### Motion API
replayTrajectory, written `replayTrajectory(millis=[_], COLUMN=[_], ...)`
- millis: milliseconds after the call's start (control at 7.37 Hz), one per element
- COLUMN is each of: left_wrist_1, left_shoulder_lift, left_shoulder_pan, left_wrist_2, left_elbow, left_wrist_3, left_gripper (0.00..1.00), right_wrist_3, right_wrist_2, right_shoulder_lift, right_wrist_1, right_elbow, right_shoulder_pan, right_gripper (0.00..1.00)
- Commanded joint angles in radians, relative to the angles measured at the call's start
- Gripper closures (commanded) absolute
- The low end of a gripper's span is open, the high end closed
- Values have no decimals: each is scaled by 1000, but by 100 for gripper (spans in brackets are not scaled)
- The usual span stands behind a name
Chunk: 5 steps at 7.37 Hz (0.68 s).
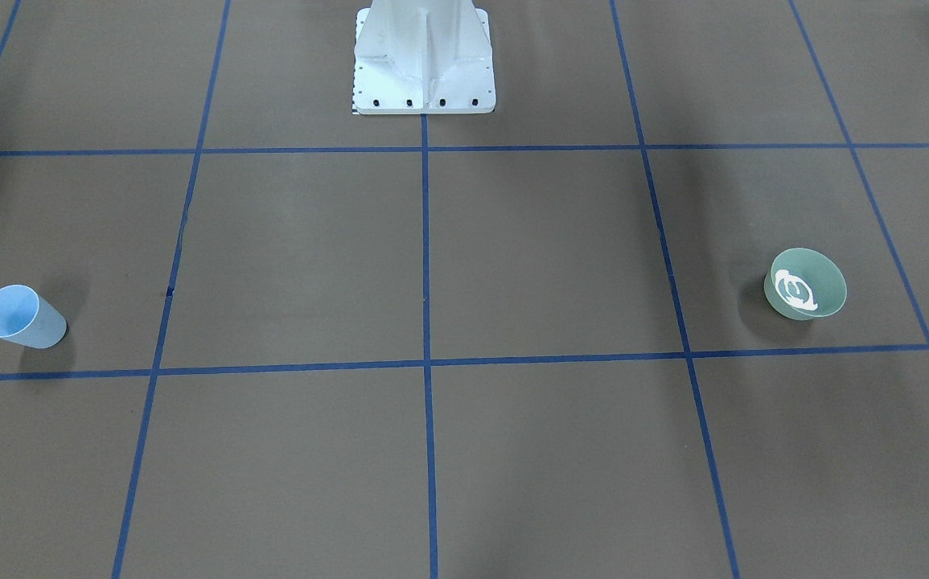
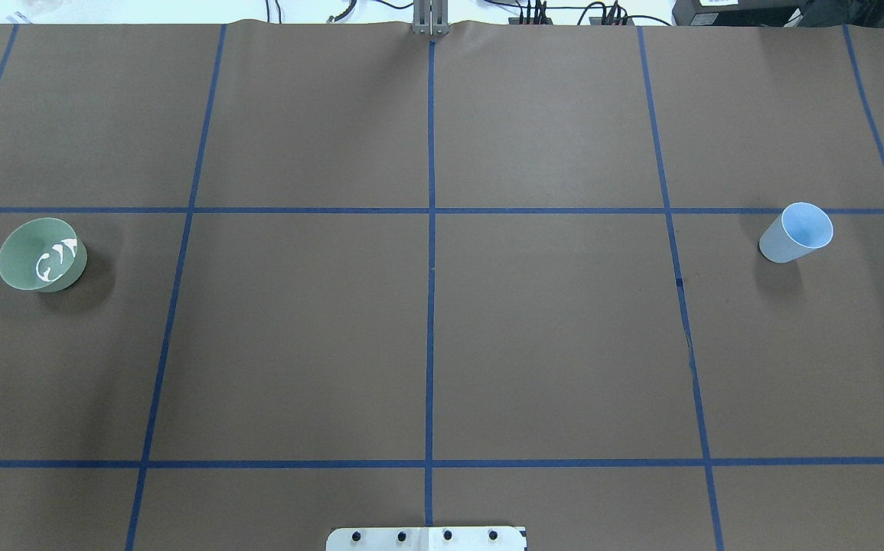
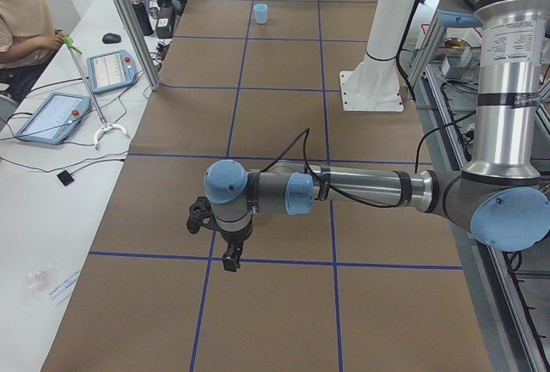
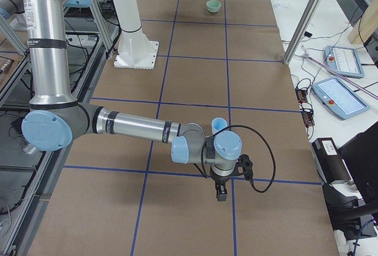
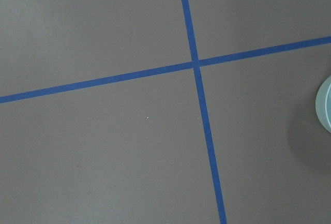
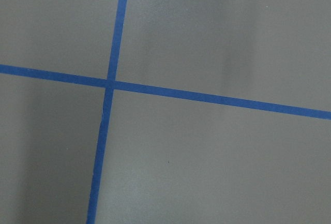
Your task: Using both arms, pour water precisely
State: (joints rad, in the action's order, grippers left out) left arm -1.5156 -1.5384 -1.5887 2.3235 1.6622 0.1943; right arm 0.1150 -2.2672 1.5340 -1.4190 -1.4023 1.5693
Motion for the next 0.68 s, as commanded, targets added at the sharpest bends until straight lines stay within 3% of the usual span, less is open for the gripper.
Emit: replayTrajectory(millis=[0, 543], left_wrist_1=[-1, -8], left_shoulder_lift=[6, 7], left_shoulder_pan=[1, 1], left_wrist_2=[-1, -3], left_elbow=[5, 1], left_wrist_3=[0, 0], left_gripper=[0, 0], right_wrist_3=[0, 0], right_wrist_2=[0, 2], right_shoulder_lift=[2, 5], right_wrist_1=[0, 0], right_elbow=[0, 0], right_shoulder_pan=[0, 0], right_gripper=[0, 0])
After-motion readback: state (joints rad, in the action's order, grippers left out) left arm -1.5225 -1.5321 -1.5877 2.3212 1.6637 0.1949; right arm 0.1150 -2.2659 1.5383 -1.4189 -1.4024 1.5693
